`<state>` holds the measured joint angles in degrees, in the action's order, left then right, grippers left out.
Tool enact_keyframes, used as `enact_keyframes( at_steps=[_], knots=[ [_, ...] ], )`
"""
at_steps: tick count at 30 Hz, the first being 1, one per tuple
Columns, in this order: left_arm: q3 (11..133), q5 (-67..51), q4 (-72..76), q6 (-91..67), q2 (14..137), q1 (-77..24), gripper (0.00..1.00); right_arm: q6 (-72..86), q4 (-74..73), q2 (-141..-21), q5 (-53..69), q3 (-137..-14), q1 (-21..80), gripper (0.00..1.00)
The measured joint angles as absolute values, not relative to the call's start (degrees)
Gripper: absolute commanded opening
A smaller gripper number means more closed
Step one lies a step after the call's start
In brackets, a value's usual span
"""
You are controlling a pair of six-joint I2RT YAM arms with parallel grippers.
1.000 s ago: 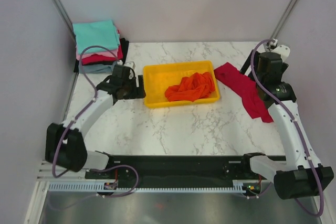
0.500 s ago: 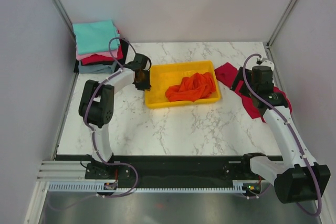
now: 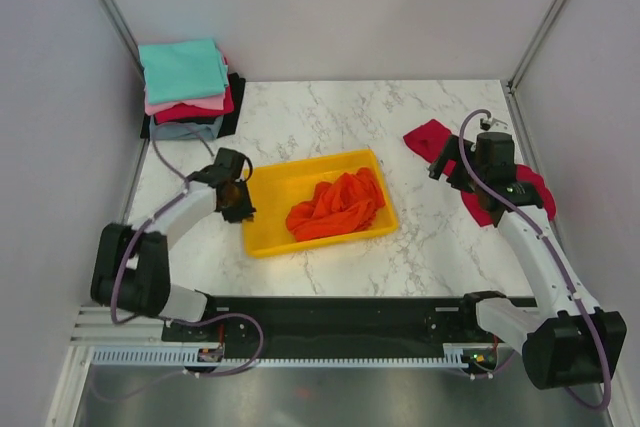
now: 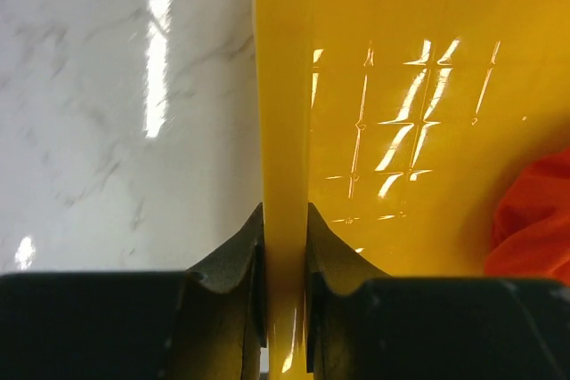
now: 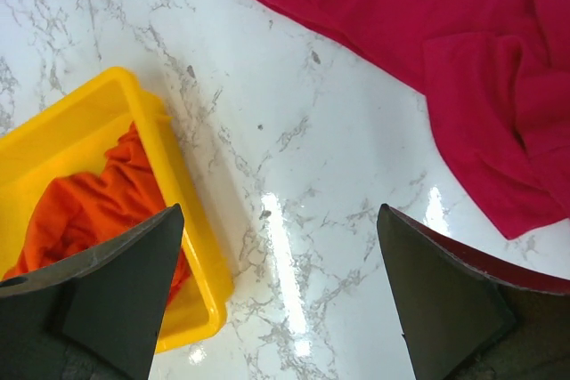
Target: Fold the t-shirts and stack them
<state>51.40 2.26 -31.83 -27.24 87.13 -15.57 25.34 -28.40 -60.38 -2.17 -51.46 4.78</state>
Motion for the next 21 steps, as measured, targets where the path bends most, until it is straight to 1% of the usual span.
enact_keyframes(
  at_steps=[3, 4, 8, 14, 21],
  knots=[
    [44.1, 2.63, -37.12, -30.92, 73.28, -10.87, 0.02, 26.13, -27.64, -61.45, -0.08, -50.98, 5.34, 0.98],
    [42.54, 3.03, -39.27, -31.99, 68.58, -8.86, 0.04, 26.33, -27.51, -61.67, 0.47, -50.98, 5.67, 0.98],
    [41.54, 9.32, -47.88, -36.58, 53.34, -3.36, 0.02, 26.87, -26.96, -61.6, 2.09, -50.98, 6.94, 0.98],
    [42.3, 12.32, -53.49, -40.64, 46.15, 10.02, 0.02, 27.22, -26.7, -61.56, 4.38, -50.98, 7.31, 0.98],
    [44.05, 13.41, -57.76, -39.29, 45.3, 23.81, 0.02, 27.22, -26.96, -60.53, 6.15, -50.98, 7.4, 0.98]
  ],
)
